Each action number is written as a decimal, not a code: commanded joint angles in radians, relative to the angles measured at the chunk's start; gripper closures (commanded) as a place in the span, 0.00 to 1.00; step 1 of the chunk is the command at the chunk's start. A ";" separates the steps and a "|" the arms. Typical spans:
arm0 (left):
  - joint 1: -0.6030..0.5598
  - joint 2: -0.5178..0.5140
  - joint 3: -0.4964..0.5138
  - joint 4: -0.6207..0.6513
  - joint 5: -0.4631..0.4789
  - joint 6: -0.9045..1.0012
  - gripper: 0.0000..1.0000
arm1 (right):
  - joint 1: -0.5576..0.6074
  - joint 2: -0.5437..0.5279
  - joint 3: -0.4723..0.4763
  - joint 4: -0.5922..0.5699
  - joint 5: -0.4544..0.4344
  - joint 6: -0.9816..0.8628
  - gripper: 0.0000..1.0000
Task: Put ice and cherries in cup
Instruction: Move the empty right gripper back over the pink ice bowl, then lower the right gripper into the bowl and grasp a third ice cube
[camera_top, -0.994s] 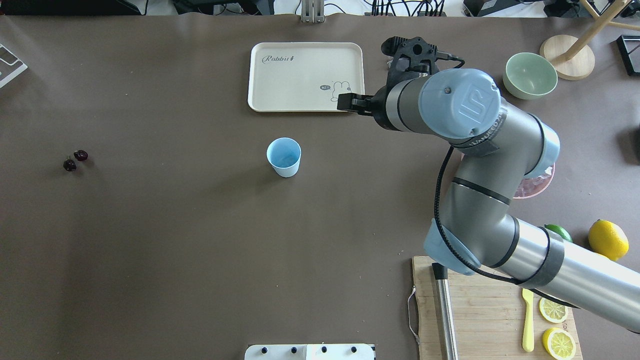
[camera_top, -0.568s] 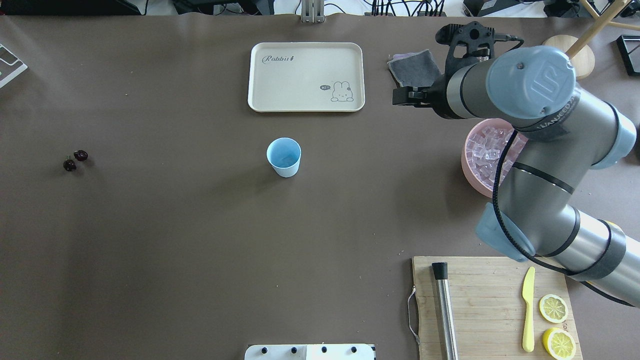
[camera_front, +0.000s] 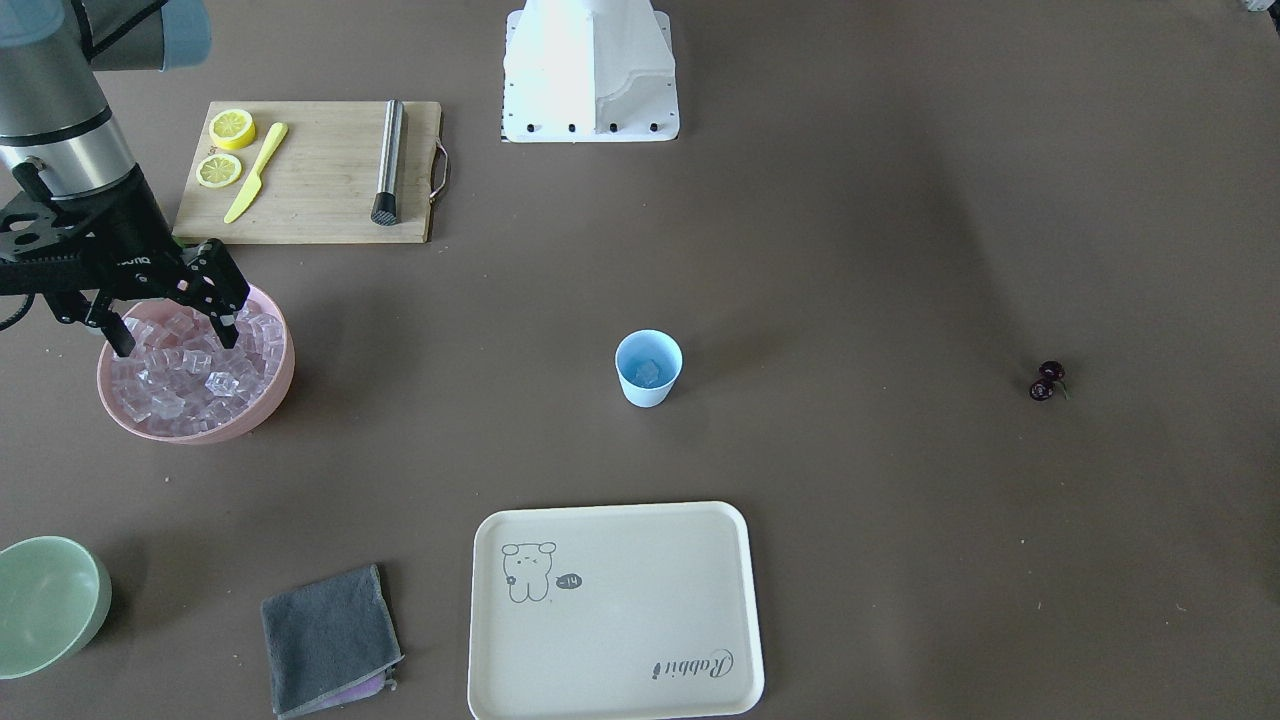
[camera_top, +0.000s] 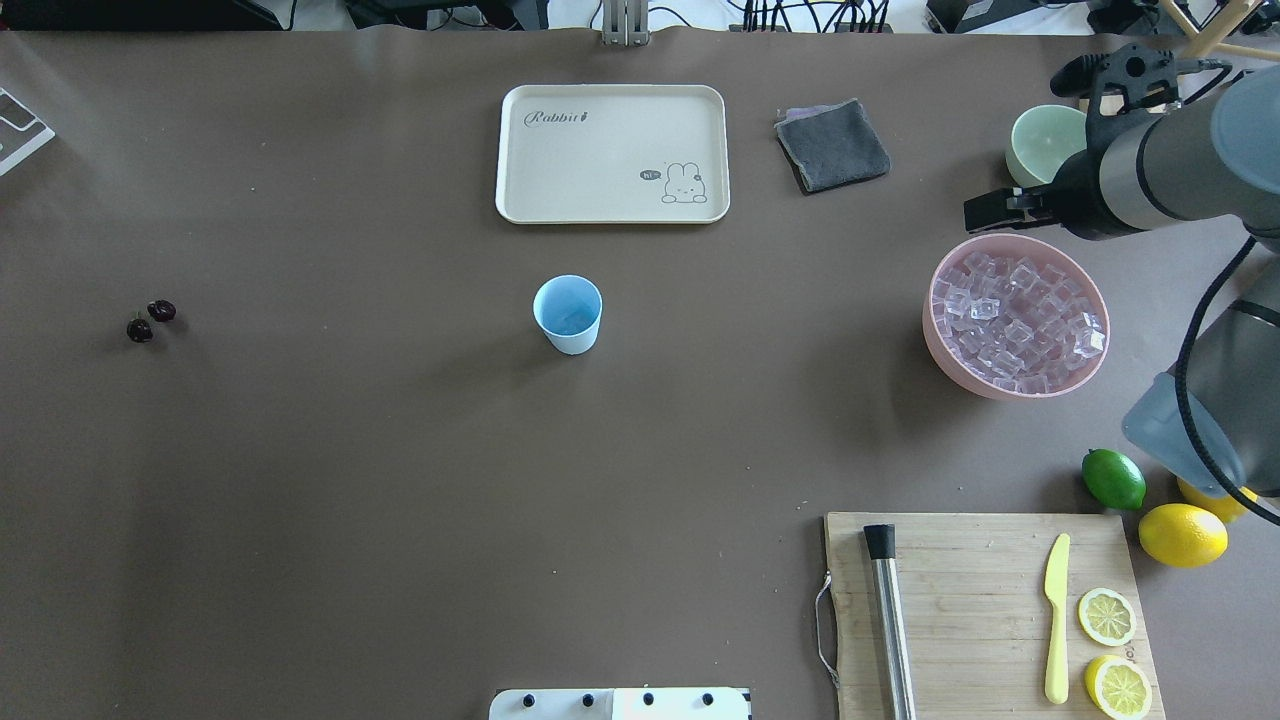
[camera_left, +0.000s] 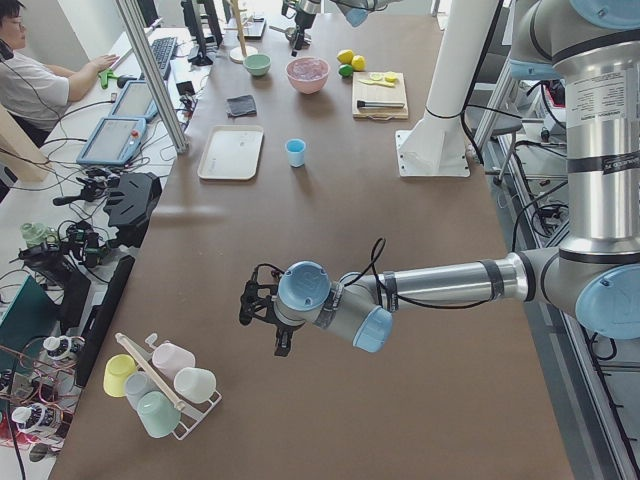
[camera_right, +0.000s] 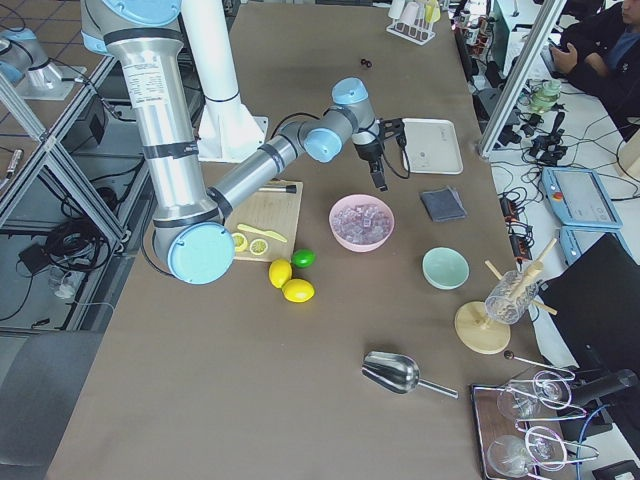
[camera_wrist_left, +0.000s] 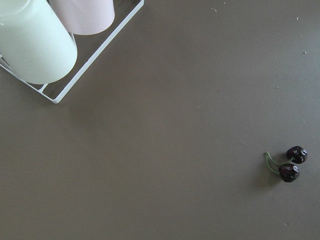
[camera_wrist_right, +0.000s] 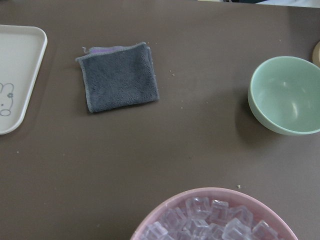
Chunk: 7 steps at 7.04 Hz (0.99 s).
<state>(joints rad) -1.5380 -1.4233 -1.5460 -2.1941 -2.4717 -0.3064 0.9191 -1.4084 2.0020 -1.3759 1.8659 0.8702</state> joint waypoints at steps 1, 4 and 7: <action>-0.002 0.029 0.001 -0.036 0.000 0.001 0.02 | 0.009 -0.110 0.004 0.006 0.019 -0.001 0.00; -0.002 0.047 0.001 -0.079 0.002 0.000 0.02 | -0.005 -0.106 -0.022 0.008 0.038 0.178 0.17; -0.004 0.034 -0.002 -0.079 0.008 -0.005 0.02 | -0.011 -0.055 -0.132 0.071 0.067 0.276 0.21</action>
<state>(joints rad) -1.5414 -1.3820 -1.5483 -2.2728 -2.4677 -0.3085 0.9109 -1.4764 1.9224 -1.3497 1.9243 1.1174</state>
